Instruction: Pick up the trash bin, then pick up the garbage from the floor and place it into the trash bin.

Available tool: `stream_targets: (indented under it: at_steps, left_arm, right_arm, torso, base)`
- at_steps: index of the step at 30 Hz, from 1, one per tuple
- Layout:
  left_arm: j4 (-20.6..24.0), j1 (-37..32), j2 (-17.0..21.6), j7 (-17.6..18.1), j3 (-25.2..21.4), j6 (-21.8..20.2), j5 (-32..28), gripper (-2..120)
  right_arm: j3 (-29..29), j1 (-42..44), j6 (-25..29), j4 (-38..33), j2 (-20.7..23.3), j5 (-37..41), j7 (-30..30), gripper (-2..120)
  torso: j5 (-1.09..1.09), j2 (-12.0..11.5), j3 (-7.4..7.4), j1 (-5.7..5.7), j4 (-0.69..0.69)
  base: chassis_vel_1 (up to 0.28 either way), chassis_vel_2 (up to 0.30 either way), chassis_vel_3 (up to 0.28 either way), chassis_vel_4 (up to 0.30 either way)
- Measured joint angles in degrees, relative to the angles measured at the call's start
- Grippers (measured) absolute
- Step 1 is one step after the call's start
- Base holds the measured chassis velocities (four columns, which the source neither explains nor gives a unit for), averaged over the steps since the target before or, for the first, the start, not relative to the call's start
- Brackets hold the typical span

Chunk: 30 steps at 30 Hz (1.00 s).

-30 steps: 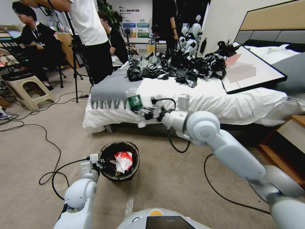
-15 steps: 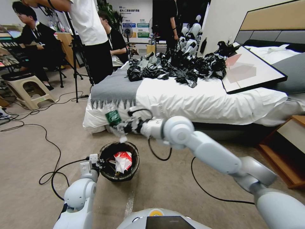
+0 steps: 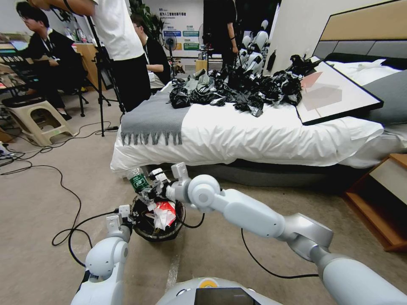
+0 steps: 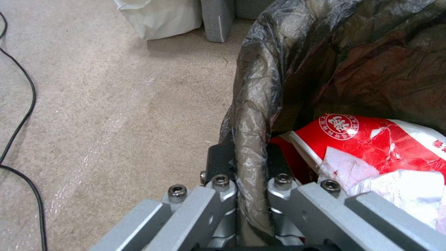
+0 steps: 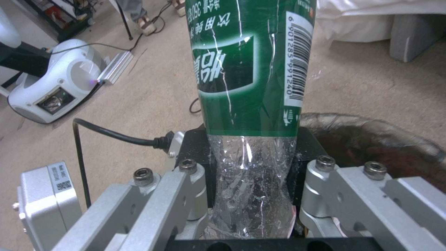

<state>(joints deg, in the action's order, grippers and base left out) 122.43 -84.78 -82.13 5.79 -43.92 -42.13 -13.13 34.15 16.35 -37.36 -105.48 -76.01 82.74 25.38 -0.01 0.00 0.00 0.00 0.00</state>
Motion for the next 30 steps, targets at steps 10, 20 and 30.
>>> stream_targets:
  at_steps: [10,20,30]
  left_arm:
    - [0.04,0.14,-0.13,0.00,-0.45,0.00,-0.16,0]
    - [-0.24,0.31,-0.22,0.00,-0.45,0.00,-0.17,0]
    - [-0.23,0.18,-0.09,-0.04,-0.56,0.00,-0.14,0]
  right_arm:
    - [0.65,0.35,-0.17,1.38,-0.25,-1.76,0.17,56]
    - [0.07,1.10,-1.22,0.82,0.51,-1.65,1.54,93]
    - [-0.81,1.77,-2.02,-0.32,1.44,-1.51,2.46,100]
  torso:
    - [0.01,0.00,0.00,0.00,0.00]
    - [0.01,0.00,0.00,0.00,0.00]
    - [0.01,0.00,0.00,0.00,0.00]
  base:
    - [0.000,0.000,0.000,0.000]
    - [0.000,0.000,0.000,0.000]
    - [0.000,0.000,0.000,0.000]
